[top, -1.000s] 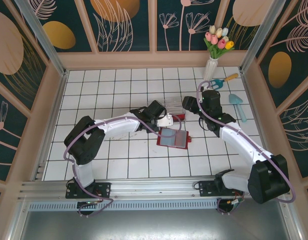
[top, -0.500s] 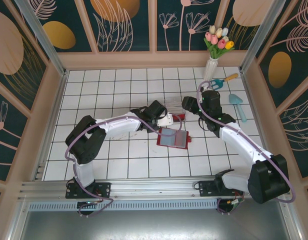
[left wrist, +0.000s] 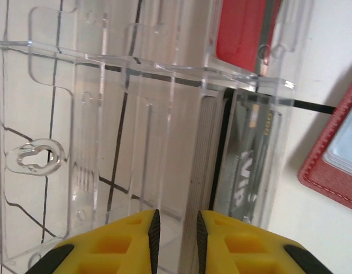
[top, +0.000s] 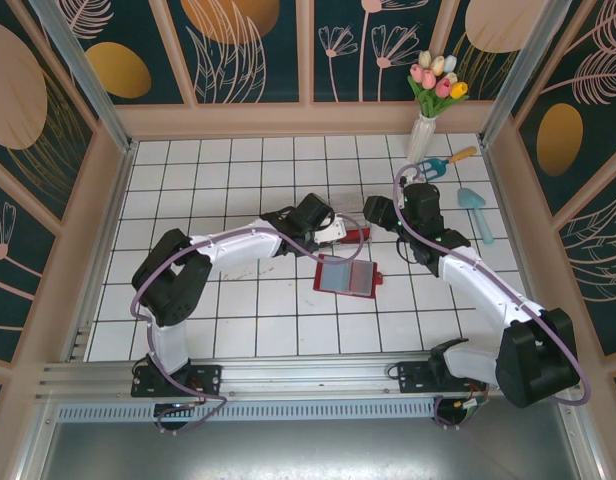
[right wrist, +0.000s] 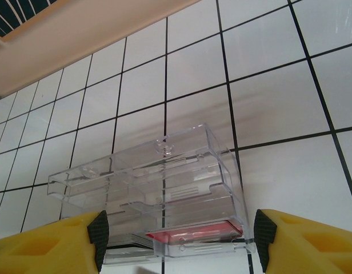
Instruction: Take the credit cards out of the card holder
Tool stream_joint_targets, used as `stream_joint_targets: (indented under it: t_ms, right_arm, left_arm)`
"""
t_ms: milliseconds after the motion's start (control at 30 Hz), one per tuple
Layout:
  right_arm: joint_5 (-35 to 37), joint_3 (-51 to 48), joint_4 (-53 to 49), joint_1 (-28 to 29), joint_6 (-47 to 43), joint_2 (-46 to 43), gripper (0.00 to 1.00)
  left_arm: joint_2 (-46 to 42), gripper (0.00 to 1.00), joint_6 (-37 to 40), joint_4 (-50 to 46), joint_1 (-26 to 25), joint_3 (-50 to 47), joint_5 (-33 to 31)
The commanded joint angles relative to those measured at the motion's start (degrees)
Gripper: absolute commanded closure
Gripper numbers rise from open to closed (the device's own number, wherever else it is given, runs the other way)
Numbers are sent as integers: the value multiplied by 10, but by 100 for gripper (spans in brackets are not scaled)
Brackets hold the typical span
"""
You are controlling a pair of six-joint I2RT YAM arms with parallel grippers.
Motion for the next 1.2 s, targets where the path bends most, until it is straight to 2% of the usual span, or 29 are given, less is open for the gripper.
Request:
stream_joint_targets:
  t_ms: [0, 300, 500, 600, 700, 767, 867, 967, 1100, 1167]
  right_arm:
    - [-8, -8, 11, -1, 8, -17, 30]
    - [-9, -11, 12, -1, 9, -21, 30]
    - [-12, -18, 14, -1, 12, -35, 30]
    - [-19, -28, 15, -1, 13, -44, 30]
    - [-31, -43, 16, 4, 15, -59, 30]
    - [-36, -53, 13, 13, 15, -69, 31]
    - [-38, -70, 3, 36, 13, -86, 36]
    - [-27, -87, -15, 66, 17, -100, 42]
    - [-12, -122, -28, 99, 36, -119, 54]
    - [-6, -141, -32, 123, 49, -127, 59]
  left_arm:
    - [18, 73, -17, 1, 5, 17, -9]
    - [-7, 73, -29, 17, 7, 2, -1]
    - [-75, 71, -80, 29, 7, -2, 38]
    - [-127, 56, -130, 47, 8, -10, 59]
    - [-177, 34, -204, 87, 8, -34, 73]
    - [-209, 23, -252, 116, 7, -56, 92]
    - [-252, 2, -338, 170, 8, -99, 131]
    - [-271, 1, -443, 203, 8, -124, 138]
    - [-253, 1, -523, 170, 7, -110, 143]
    - [-244, 1, -540, 185, 8, -119, 167]
